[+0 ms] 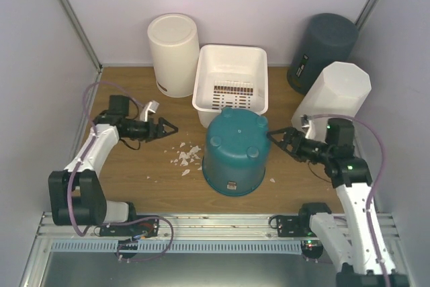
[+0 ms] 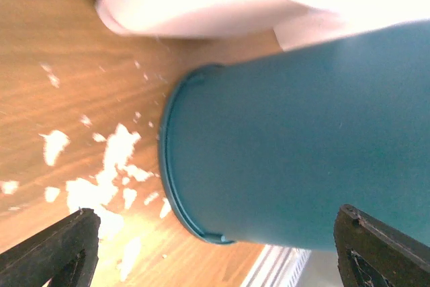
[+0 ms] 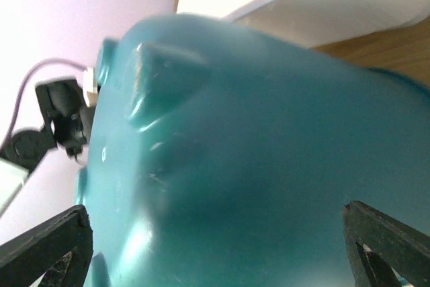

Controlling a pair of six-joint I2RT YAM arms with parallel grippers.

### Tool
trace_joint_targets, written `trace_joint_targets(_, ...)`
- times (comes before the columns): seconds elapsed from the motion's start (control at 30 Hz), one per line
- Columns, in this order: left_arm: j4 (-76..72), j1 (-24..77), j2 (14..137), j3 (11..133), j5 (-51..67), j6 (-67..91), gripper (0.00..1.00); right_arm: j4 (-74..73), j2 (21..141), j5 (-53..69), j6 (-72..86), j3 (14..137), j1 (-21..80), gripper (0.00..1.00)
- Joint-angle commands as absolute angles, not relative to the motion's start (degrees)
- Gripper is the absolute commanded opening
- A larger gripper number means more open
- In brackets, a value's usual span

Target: Turn the large container upside down

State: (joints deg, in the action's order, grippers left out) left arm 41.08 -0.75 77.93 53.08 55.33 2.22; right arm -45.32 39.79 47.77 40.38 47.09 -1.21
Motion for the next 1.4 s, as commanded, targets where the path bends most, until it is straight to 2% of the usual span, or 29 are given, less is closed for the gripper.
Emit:
trace_joint_targets(0.0, 44.93, -7.10, 75.08, 57.68, 56.87, 0.88, 0.94, -32.33, 45.01, 42.61, 46.81, 47.17, 12.59, 1.00)
trace_joint_targets(0.17, 49.85, -16.08, 75.75, 68.50, 60.03, -2.17, 0.94, -33.18, 54.85, 29.50, 47.40, 55.07, 29.47, 1.00)
trace_joint_targets(0.3, 56.25, -22.52, 76.29, 74.72, 64.23, -7.59, 0.94, -33.22, 55.72, 26.04, 50.56, 56.63, 35.16, 1.00)
trace_joint_targets(0.43, 58.66, -28.06, 74.79, 74.22, 64.74, -11.51, 0.94, -29.18, 57.37, 23.98, 53.07, 56.65, 38.75, 1.00)
trace_joint_targets(0.6, 61.97, -35.53, 71.22, 74.07, 65.76, -17.35, 0.93, -25.47, 70.13, 22.10, 50.48, 62.80, 44.10, 1.00)
trace_joint_targets(0.7, 64.29, -39.29, 66.88, 74.47, 64.31, -22.36, 0.93, -25.22, 79.32, 20.79, 47.83, 70.07, 45.76, 1.00)
trace_joint_targets(0.9, 61.83, -39.90, 55.96, 70.23, 57.59, -25.70, 0.96, -26.56, 93.58, 17.04, 44.33, 84.32, 45.99, 1.00)
trace_joint_targets(1.07, 63.14, -39.92, 56.30, 71.34, 57.89, -26.16, 0.97, -29.81, 107.02, 18.55, 40.92, 101.20, 45.98, 1.00)
trace_joint_targets(1.27, 73.67, -39.77, 55.83, 77.34, 69.16, -36.78, 0.97, -35.02, 121.56, 19.14, 38.19, 120.86, 45.37, 1.00)
trace_joint_targets(1.37, 77.45, -39.63, 55.55, 78.85, 71.49, -41.29, 0.98, -36.89, 122.88, 16.18, 37.08, 124.27, 45.10, 1.00)
